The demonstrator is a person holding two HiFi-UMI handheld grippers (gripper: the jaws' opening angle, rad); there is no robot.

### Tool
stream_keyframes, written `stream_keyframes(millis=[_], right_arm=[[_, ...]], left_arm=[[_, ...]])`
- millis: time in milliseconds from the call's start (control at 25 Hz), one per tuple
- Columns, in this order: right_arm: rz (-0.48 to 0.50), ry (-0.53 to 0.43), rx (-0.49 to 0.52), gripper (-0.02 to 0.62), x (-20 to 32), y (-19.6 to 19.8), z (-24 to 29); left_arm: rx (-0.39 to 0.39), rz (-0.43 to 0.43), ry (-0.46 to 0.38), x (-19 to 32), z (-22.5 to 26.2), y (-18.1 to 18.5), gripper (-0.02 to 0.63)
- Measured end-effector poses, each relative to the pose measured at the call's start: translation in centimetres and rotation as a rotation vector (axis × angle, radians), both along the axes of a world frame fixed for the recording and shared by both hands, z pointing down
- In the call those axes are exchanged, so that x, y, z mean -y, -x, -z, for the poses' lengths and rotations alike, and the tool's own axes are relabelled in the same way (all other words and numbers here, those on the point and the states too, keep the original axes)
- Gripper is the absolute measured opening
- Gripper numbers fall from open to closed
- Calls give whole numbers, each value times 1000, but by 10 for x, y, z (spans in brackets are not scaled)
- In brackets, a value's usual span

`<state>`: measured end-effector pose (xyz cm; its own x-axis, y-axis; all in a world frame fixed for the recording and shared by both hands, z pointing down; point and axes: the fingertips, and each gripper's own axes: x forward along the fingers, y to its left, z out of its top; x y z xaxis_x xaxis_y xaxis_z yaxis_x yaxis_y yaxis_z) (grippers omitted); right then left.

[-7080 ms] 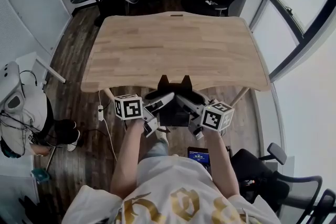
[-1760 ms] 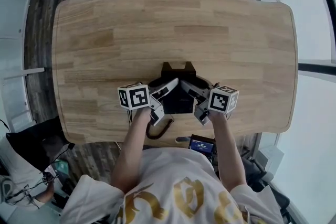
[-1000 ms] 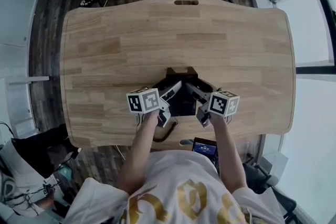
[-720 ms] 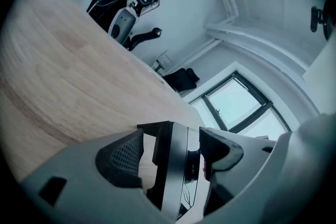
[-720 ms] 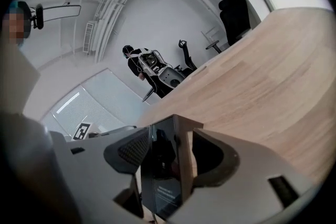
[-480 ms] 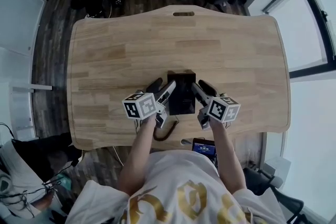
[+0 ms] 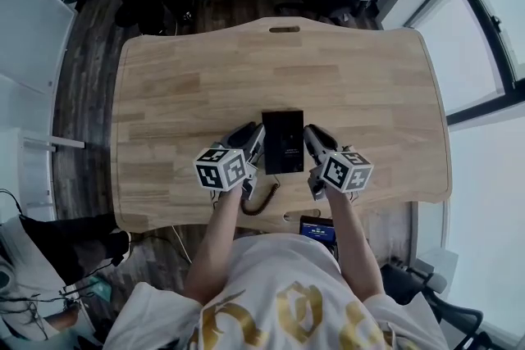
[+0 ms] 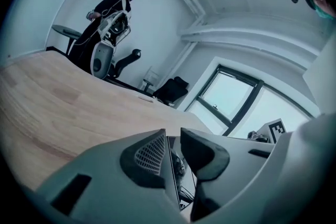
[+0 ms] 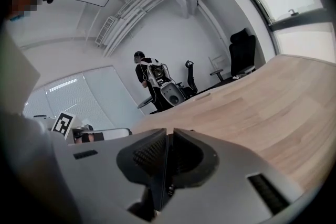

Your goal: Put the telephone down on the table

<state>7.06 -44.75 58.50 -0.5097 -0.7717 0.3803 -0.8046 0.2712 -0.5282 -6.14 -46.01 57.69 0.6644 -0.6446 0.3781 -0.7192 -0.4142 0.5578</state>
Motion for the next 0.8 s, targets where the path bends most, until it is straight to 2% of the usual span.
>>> stream_keyframes(millis=[80, 240, 800], right_arm=[[3, -8, -16, 32, -5, 1, 4], [3, -41, -25, 21, -15, 5, 17], [-25, -218, -133, 15, -49, 9, 78]], left_arm=[[19, -1, -15, -4, 3, 2, 50], [41, -16, -47, -12, 14, 4, 18], [112, -4, -265, -41, 80, 18, 9]])
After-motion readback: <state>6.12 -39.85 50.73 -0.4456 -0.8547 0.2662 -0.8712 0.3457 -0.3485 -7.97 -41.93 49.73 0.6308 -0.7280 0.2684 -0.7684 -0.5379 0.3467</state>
